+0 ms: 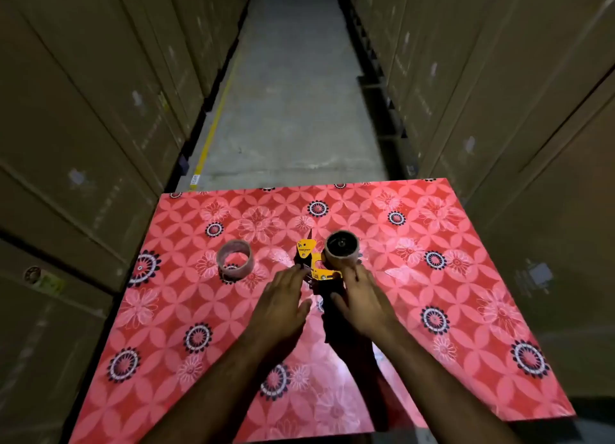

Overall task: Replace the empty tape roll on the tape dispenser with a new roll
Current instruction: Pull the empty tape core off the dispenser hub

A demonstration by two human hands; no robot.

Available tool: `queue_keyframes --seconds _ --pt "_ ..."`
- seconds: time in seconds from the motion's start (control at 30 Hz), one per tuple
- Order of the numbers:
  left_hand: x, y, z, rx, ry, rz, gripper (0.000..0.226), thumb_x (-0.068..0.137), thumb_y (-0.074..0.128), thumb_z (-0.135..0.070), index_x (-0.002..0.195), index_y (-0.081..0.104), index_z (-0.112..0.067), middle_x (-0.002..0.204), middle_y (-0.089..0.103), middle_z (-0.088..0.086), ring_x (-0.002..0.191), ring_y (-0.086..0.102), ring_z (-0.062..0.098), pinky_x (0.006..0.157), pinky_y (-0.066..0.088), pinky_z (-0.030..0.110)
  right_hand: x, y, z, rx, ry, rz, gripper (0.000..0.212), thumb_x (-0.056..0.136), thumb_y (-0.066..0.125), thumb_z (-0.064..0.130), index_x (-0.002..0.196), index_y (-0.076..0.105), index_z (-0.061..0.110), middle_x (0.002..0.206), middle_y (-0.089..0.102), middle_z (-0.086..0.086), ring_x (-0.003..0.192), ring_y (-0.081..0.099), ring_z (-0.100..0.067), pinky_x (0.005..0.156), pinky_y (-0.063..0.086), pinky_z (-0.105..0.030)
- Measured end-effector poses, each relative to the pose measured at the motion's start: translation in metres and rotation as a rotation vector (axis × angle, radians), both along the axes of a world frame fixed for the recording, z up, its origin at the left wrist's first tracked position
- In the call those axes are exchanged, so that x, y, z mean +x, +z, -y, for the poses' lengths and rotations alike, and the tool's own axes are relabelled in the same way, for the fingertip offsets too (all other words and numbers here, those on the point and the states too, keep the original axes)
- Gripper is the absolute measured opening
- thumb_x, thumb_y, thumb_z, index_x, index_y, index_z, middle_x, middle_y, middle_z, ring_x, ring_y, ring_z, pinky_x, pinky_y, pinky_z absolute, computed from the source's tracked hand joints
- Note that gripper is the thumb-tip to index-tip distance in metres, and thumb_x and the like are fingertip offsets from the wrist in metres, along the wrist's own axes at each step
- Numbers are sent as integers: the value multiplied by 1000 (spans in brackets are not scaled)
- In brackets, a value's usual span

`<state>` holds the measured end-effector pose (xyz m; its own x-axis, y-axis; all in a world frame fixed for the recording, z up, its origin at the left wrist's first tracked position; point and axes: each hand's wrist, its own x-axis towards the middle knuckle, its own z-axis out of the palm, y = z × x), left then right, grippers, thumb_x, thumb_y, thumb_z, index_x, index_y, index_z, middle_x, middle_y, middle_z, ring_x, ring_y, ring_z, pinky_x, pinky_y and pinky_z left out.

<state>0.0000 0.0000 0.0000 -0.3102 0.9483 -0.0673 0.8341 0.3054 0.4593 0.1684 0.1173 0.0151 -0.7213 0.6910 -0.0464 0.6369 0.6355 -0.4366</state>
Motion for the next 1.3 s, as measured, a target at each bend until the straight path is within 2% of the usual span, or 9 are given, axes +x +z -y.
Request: queue_keyframes --seconds 0.13,0.2,0.4,0.47,0.63,0.9,1.13,1.23,1.3 --pt "7 -10 -10 -78 -47 -21 67 106 52 -33 165 22 -21 173 21 1 159 17 20 125 21 38 -11 -17 6 -64 18 125 78 91 60 36 156 21 20 160 25 -9 132 46 -36 91 51 -42" --pt "11 -17 -12 -80 -75 -21 70 106 52 -32 166 17 -21 175 15 -1 160 14 19 126 21 38 -16 -25 4 -104 4 110 81 90 63 32 157 20 17 163 20 -9 136 45 -34 90 53 -42" --pt "16 -28 1 -112 -85 -25 81 106 52 -34 167 -1 -26 176 -3 -4 161 5 17 127 18 40 -18 -30 6 -179 -6 -40 79 82 64 15 153 29 14 157 29 -12 132 50 -34 96 48 -36" --pt "17 -31 3 -111 -93 -47 83 105 54 -34 167 0 -25 176 -2 -3 161 7 19 127 20 41 -15 -31 10 -181 -14 -67 79 81 61 15 153 28 16 156 30 -11 131 50 -34 97 48 -37" --pt "25 -34 19 -105 -99 -47 80 103 55 -33 167 8 -22 176 5 0 160 11 20 126 23 42 -4 -30 37 -192 -44 -129 79 81 60 10 153 29 13 155 31 -12 134 46 -24 98 36 -21" --pt "39 -35 63 -35 -136 -18 71 101 57 -34 163 24 -22 173 19 0 158 18 20 124 23 40 25 -40 80 -227 -32 -131 72 83 58 12 149 32 12 145 37 -10 128 51 -26 95 47 -31" --pt "43 -35 82 -2 -145 50 60 104 53 -38 158 33 -21 170 24 -1 156 20 17 123 23 39 40 -43 100 -256 -34 -118 71 88 62 35 150 28 23 147 33 -1 122 56 -21 85 49 -29" --pt "41 -34 76 44 -154 29 50 103 55 -36 149 43 -18 161 37 2 150 30 21 118 29 40 40 -38 93 -262 -150 -154 58 94 56 45 145 31 32 138 38 0 102 64 -23 73 54 -38" --pt "39 -33 67 61 -152 -3 46 101 58 -35 142 48 -17 151 44 4 141 38 24 114 34 41 37 -38 80 -246 -262 -194 50 97 55 42 140 37 25 131 42 -5 101 66 -29 76 56 -47"
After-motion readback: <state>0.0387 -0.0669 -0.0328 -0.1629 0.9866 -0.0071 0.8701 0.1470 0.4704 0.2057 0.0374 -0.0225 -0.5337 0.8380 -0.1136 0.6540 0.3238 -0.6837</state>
